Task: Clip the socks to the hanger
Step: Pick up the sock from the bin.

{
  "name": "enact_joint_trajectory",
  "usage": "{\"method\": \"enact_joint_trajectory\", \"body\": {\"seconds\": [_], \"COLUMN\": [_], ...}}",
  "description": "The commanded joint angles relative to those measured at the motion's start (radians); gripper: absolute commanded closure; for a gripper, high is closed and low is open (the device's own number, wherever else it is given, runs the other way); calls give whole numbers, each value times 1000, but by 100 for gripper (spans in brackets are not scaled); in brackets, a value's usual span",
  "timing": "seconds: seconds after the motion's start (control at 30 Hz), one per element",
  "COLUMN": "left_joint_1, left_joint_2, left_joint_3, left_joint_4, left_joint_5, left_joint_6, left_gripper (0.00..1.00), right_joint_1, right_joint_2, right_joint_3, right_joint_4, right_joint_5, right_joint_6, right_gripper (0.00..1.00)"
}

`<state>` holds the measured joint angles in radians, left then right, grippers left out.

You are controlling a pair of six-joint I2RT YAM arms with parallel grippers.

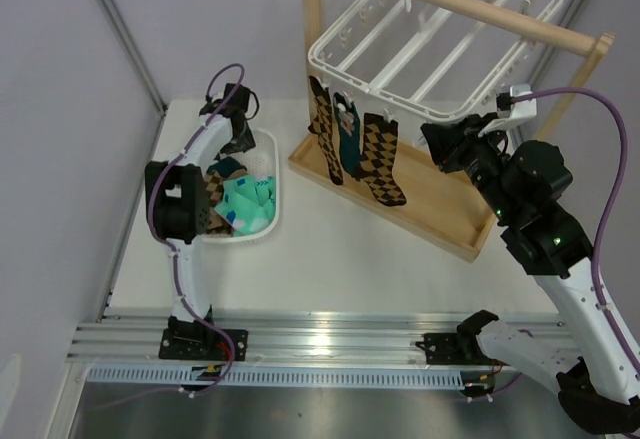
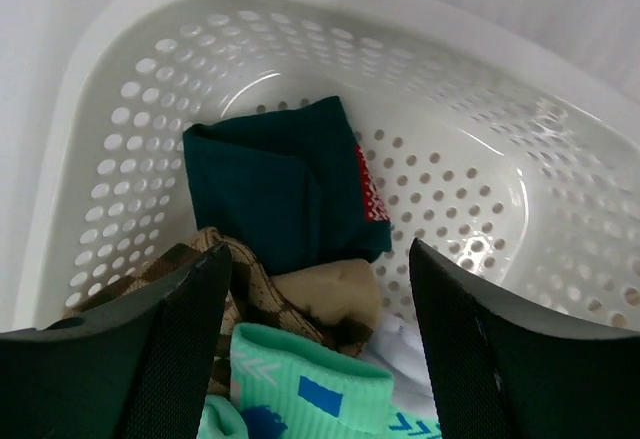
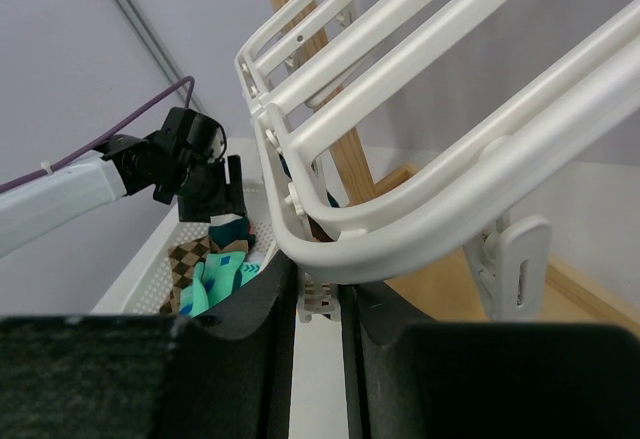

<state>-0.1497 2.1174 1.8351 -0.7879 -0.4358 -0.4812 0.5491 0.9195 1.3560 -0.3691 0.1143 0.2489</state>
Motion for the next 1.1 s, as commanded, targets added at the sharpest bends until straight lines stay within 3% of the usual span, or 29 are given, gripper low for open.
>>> {"method": "enact_joint_trajectory", "body": {"seconds": [0.0, 0.27, 0.6, 0.8, 0.9, 0.93, 1.07], "left_joint_1": [33, 65, 121, 124, 124, 124, 114], "left_joint_2": [15, 142, 230, 236, 243, 234, 107], "left_joint_3": [73, 196, 242, 274, 286, 270, 132], "left_joint_4": [-33, -178, -280, -278, -290, -289, -191], "left_joint_5": [26, 88, 209, 201, 189, 172, 123], "left_joint_6": [-25, -54, -74, -66, -59, -57, -45], "left_gripper": [26, 27, 34, 53, 77, 91, 99], "right_joint_1": [2, 2, 2, 2, 2, 3, 3], "right_joint_2": [-7, -5, -8, -14, -16, -16, -13], "right_joint_3": [-9, -11, -15, -21, -21, -21, -23], "right_joint_4": [-25, -21, -14, -14, -13, -14, -13], "right_joint_5": [-42, -44, -54, -56, -54, -56, -59], "right_joint_6": [-19, -22, -28, -28, -30, -28, -27], "right_gripper": [94, 94, 94, 94, 94, 94, 94]}}
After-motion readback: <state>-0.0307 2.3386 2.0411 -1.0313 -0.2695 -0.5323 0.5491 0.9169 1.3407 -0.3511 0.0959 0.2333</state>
